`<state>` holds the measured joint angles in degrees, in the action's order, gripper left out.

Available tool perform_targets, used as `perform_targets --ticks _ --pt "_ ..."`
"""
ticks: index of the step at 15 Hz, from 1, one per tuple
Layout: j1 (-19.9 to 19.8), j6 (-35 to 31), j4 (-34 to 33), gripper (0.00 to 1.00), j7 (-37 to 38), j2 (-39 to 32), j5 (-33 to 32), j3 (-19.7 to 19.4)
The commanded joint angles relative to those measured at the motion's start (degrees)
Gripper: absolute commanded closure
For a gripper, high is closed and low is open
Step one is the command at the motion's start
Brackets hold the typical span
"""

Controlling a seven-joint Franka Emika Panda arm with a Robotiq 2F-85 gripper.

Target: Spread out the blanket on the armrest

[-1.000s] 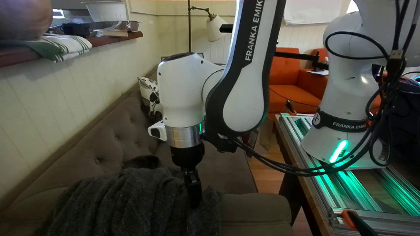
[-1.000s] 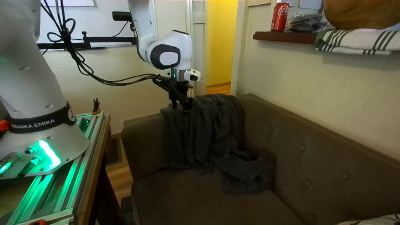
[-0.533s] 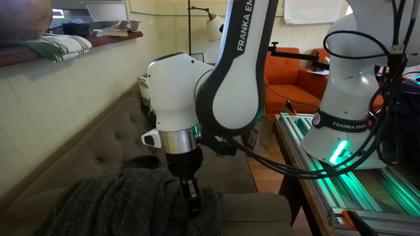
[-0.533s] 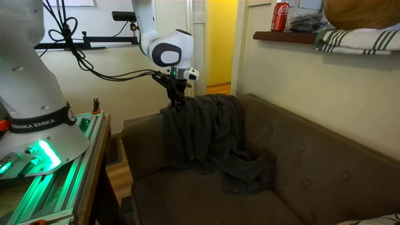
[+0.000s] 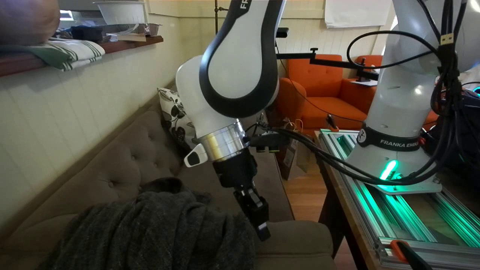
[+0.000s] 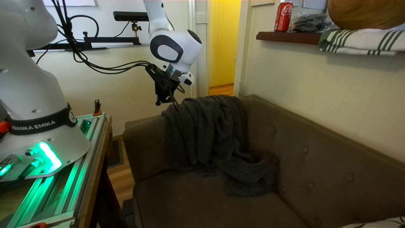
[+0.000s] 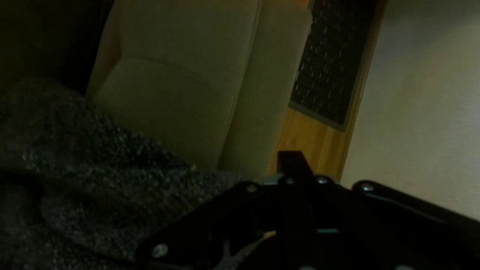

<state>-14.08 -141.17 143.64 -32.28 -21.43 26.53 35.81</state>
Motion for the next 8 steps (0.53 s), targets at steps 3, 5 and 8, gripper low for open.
perform_targets --ticks 3,5,8 --pt "5.65 -2.52 5.27 0.72 -2.27 8.45 3.37 -6.85" --pt "8.62 -4.56 4.28 0.59 -1.14 8.99 3.54 -8.71" --pt "13.45 -9.3 3.32 0.38 3.23 9.46 0.61 -11.48"
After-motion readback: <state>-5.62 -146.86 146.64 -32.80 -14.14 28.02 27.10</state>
